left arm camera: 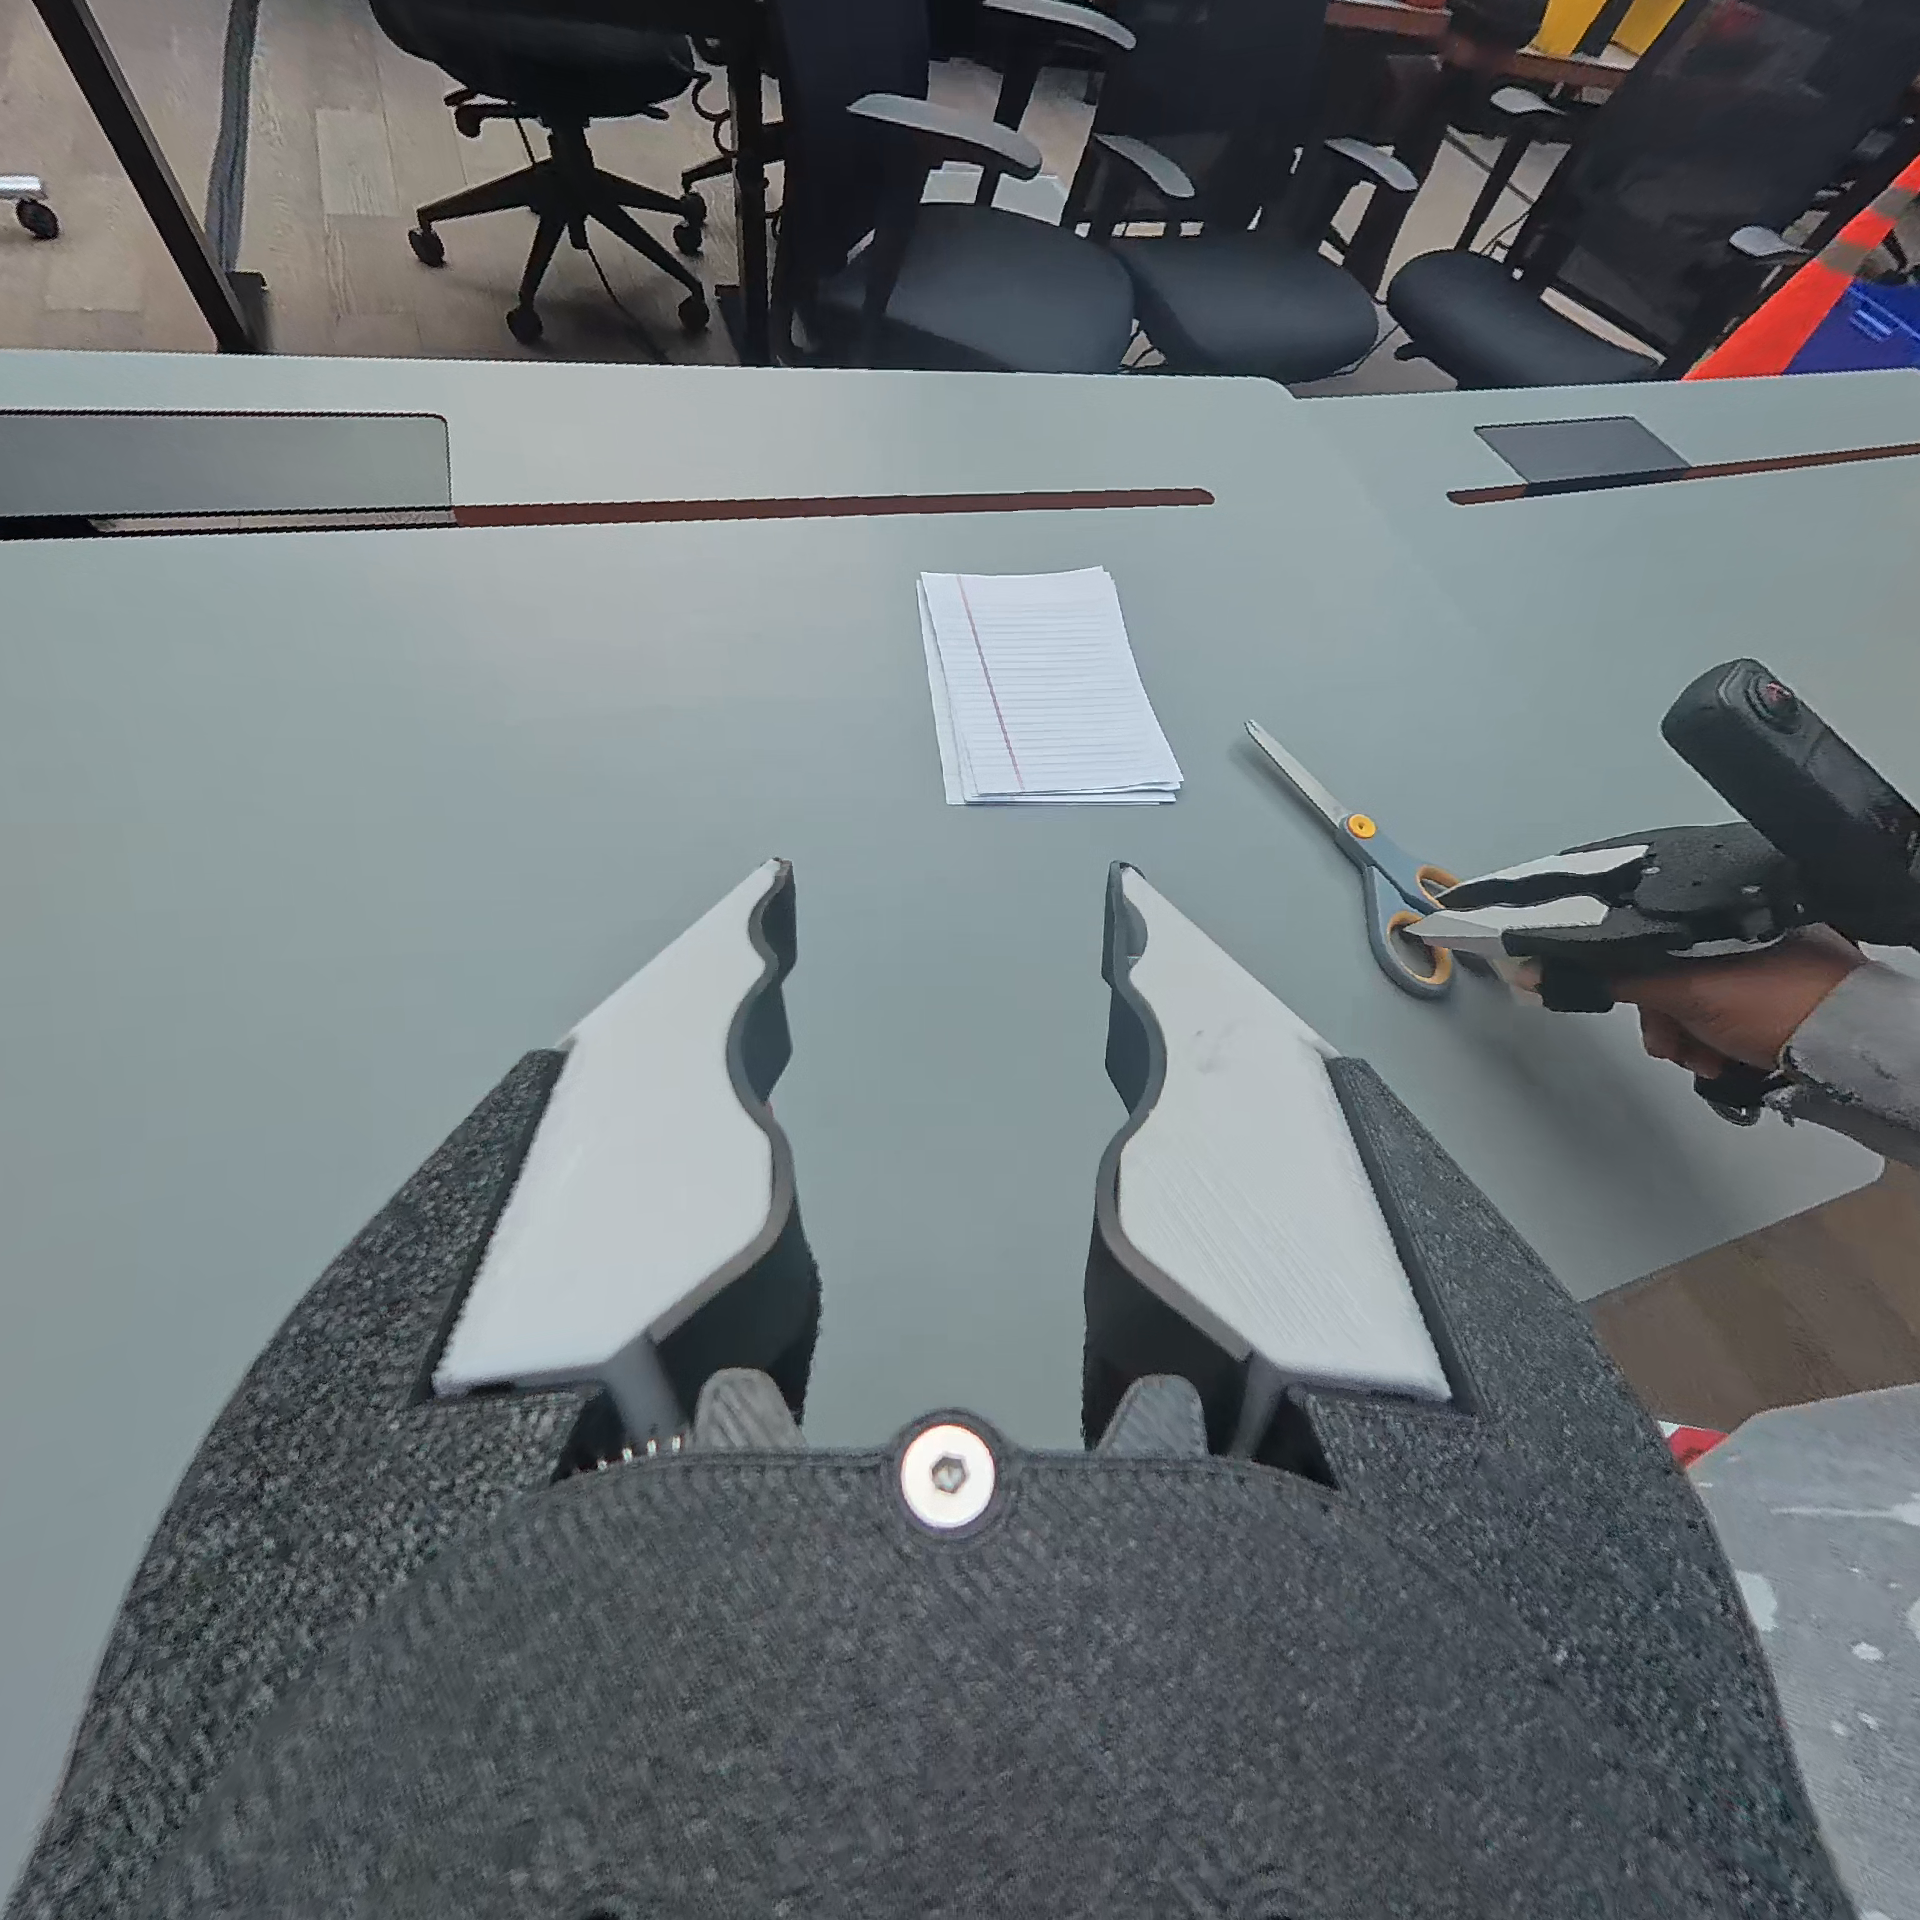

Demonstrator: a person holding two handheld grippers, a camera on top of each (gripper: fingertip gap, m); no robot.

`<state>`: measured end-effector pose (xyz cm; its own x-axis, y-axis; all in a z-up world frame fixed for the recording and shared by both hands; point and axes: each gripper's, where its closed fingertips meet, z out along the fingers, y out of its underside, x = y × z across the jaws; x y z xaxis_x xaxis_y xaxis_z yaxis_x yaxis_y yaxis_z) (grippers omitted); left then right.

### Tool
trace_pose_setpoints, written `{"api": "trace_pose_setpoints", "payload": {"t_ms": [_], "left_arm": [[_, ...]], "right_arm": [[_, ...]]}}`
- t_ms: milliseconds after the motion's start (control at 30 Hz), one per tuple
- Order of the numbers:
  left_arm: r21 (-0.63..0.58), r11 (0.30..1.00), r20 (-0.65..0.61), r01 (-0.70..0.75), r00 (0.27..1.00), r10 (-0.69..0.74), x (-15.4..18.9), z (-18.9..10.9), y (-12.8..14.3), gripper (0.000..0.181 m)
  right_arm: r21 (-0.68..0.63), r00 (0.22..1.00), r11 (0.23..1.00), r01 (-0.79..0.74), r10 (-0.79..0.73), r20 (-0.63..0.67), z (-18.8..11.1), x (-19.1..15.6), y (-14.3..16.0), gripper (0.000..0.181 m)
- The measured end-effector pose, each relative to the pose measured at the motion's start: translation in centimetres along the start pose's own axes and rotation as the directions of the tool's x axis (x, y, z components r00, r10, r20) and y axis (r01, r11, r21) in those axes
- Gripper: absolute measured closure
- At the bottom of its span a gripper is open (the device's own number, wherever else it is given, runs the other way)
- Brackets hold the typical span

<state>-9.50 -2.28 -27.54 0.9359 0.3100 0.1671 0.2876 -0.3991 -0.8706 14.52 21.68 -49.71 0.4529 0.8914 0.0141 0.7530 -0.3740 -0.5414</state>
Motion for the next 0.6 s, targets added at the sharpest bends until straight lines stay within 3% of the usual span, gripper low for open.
{"api": "trace_pose_setpoints", "payload": {"t_ms": [100, 233, 333, 433, 500, 600], "left_arm": [[-0.005, 1.000, -0.035, -0.016, 0.999, 0.016, 1.0, 0.3, -0.1, 0.122], [-0.027, 0.999, -0.176, 0.037, 0.984, -0.041, 3.5, 1.1, -0.6, 0.122], [-0.066, 0.992, -0.363, 0.109, 0.923, -0.125, 6.7, 1.5, -1.6, 0.121], [-0.140, 0.962, -0.559, 0.235, 0.784, -0.272, 9.7, 1.7, -3.3, 0.119], [-0.172, 0.932, -0.663, 0.318, 0.662, -0.349, 11.2, 1.3, -5.6, 0.119], [-0.146, 0.918, -0.794, 0.367, 0.510, -0.331, 12.9, -0.5, -10.5, 0.120]], "right_arm": [[0.023, 0.998, 0.998, -0.055, 0.055, 0.017, 0.0, 0.2, -0.1, 0.158], [0.187, 0.928, 0.936, -0.298, 0.238, 0.288, -2.8, -1.7, -3.5, 0.158], [0.327, 0.811, 0.820, -0.470, 0.254, 0.527, -9.1, -4.7, -8.4, 0.158], [0.394, 0.637, 0.663, -0.637, 0.164, 0.753, -17.6, -8.6, -13.8, 0.158], [0.419, 0.551, 0.599, -0.682, 0.044, 0.833, -23.0, -11.5, -16.6, 0.159], [0.461, 0.487, 0.579, -0.673, -0.123, 0.865, -28.4, -16.2, -19.3, 0.159]]}}
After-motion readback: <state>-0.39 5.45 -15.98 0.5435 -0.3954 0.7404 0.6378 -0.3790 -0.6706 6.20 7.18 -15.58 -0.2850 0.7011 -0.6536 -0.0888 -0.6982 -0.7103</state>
